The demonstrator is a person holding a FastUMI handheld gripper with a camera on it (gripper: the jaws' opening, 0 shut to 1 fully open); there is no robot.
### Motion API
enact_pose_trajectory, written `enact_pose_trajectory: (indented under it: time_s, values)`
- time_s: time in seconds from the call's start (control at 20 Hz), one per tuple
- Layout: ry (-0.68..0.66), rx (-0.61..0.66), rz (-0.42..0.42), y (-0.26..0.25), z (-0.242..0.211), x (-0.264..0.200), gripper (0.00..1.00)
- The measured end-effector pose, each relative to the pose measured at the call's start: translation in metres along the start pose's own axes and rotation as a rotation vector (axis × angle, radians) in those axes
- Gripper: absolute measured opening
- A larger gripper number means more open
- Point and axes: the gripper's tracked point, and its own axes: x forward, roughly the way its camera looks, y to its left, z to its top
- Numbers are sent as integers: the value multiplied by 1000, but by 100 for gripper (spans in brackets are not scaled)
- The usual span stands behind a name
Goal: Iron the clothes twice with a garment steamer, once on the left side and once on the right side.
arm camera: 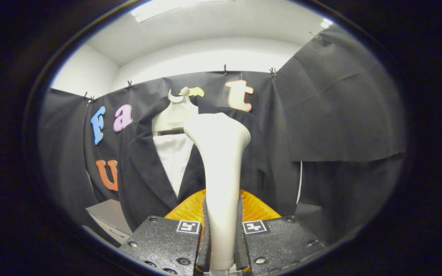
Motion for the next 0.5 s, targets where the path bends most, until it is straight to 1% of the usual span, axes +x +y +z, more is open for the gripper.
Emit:
enact_pose_trajectory:
  time_s: [0.1, 0.25, 0.5]
  values:
    - [-21, -7, -30, -6, 14, 13, 27]
    - [-36, 0, -52, -10, 27, 28, 27]
    - [-5, 0, -74, -17, 21, 49, 27]
